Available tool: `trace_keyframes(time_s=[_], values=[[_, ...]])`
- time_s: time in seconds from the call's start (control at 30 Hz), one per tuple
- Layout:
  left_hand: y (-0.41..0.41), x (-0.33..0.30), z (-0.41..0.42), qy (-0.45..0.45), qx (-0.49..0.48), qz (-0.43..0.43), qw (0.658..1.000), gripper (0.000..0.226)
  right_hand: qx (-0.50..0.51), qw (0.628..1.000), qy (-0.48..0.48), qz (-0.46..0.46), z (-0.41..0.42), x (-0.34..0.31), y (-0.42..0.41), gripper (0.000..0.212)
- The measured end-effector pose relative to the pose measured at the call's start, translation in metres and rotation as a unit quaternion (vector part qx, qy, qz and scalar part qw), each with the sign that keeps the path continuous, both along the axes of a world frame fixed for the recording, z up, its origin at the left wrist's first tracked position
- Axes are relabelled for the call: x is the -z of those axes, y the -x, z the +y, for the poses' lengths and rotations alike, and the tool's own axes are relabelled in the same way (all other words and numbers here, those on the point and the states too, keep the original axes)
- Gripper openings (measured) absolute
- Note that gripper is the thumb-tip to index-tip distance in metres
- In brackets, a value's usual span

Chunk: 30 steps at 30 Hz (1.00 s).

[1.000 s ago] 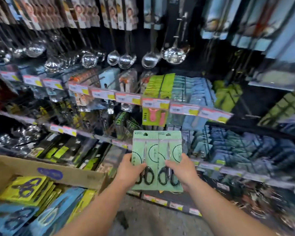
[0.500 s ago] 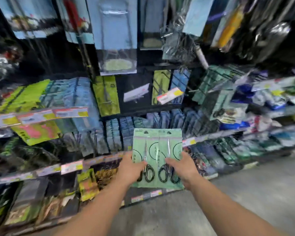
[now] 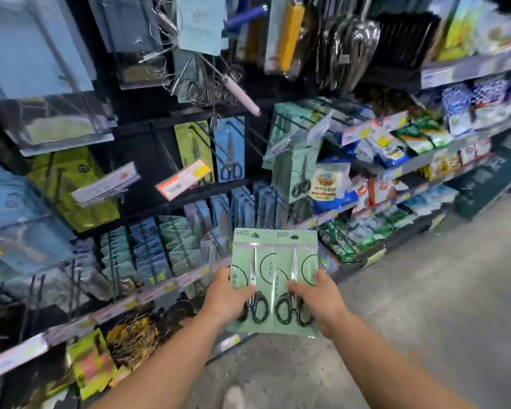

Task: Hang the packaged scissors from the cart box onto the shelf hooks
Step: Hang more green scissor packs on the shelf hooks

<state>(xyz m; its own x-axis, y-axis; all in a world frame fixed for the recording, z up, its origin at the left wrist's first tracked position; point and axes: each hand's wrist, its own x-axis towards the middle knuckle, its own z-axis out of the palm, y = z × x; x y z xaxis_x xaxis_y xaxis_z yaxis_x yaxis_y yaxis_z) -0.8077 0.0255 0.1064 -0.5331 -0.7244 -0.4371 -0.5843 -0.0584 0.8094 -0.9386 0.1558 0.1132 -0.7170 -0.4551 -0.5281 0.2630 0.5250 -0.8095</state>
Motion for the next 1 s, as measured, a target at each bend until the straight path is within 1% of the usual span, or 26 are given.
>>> trace_keyframes(time_s=[0.03, 0.07, 0.13, 0.17, 0.23, 0.27, 0.3, 0.4, 0.47, 0.5, 0.57, 0.6, 0.67, 0.7, 0.73, 0.8, 0.83, 0.93, 1.0], values=[[0.008, 0.003, -0.002, -0.002, 0.005, 0.001, 1.0, 0.048, 0.002, 1.0, 0.007, 0.0, -0.001, 0.001, 0.007, 0.038], [0.016, 0.004, -0.005, -0.005, 0.009, 0.0, 1.0, 0.045, 0.006, 1.0, 0.002, 0.002, -0.004, 0.003, 0.014, 0.045], [0.033, 0.012, -0.013, -0.006, 0.014, 0.001, 1.0, 0.052, 0.016, 1.0, -0.004, 0.008, -0.012, 0.013, 0.03, 0.07], [0.042, 0.013, -0.017, -0.009, 0.016, -0.001, 1.0, 0.056, 0.018, 1.0, -0.003, 0.014, -0.016, 0.014, 0.037, 0.067], [0.059, 0.016, -0.029, -0.011, 0.017, -0.006, 1.0, 0.066, 0.012, 1.0, -0.011, 0.016, -0.026, 0.018, 0.054, 0.041], [0.067, 0.016, -0.035, -0.011, 0.015, -0.007, 1.0, 0.069, 0.014, 0.999, -0.015, 0.025, -0.032, 0.015, 0.062, 0.034], [0.076, 0.015, -0.041, -0.013, 0.015, -0.01, 1.0, 0.072, 0.016, 0.999, -0.019, 0.033, -0.039, 0.015, 0.071, 0.033], [0.1, 0.015, -0.063, -0.015, 0.018, -0.012, 1.0, 0.078, 0.013, 0.999, -0.01, 0.038, -0.061, 0.015, 0.094, 0.04], [0.115, 0.016, -0.077, -0.018, 0.018, -0.003, 1.0, 0.079, 0.014, 0.999, -0.019, 0.036, -0.073, 0.018, 0.109, 0.046], [0.122, 0.016, -0.083, -0.02, 0.016, -0.002, 1.0, 0.079, 0.017, 0.999, -0.008, 0.036, -0.079, 0.015, 0.114, 0.049], [0.133, 0.018, -0.093, -0.026, 0.01, 0.007, 1.0, 0.081, 0.02, 0.999, 0.005, 0.04, -0.087, 0.013, 0.122, 0.061], [0.137, 0.019, -0.096, -0.029, 0.007, 0.009, 1.0, 0.082, 0.022, 0.999, 0.008, 0.034, -0.09, 0.013, 0.126, 0.061], [0.142, 0.022, -0.101, -0.031, -0.001, 0.004, 1.0, 0.081, 0.023, 0.999, 0.014, 0.027, -0.096, 0.021, 0.136, 0.053], [0.145, 0.025, -0.103, -0.035, -0.005, 0.0, 0.999, 0.08, 0.021, 0.999, 0.016, 0.027, -0.1, 0.021, 0.138, 0.054], [0.147, 0.027, -0.105, -0.036, -0.009, -0.002, 0.999, 0.078, 0.021, 0.999, 0.02, 0.029, -0.102, 0.023, 0.142, 0.063], [0.152, 0.029, -0.108, -0.037, -0.014, -0.005, 0.999, 0.075, 0.006, 0.999, 0.021, 0.033, -0.106, 0.03, 0.151, 0.091], [0.155, 0.03, -0.108, -0.04, -0.016, 0.001, 0.999, 0.074, -0.006, 0.999, 0.026, 0.031, -0.108, 0.03, 0.155, 0.096], [0.163, 0.031, -0.107, -0.051, -0.042, 0.027, 0.997, 0.08, -0.018, 0.999, 0.02, 0.029, -0.113, 0.025, 0.165, 0.086], [0.17, 0.033, -0.105, -0.063, -0.068, 0.031, 0.995, 0.085, -0.028, 0.999, 0.021, 0.028, -0.115, 0.028, 0.179, 0.084]])
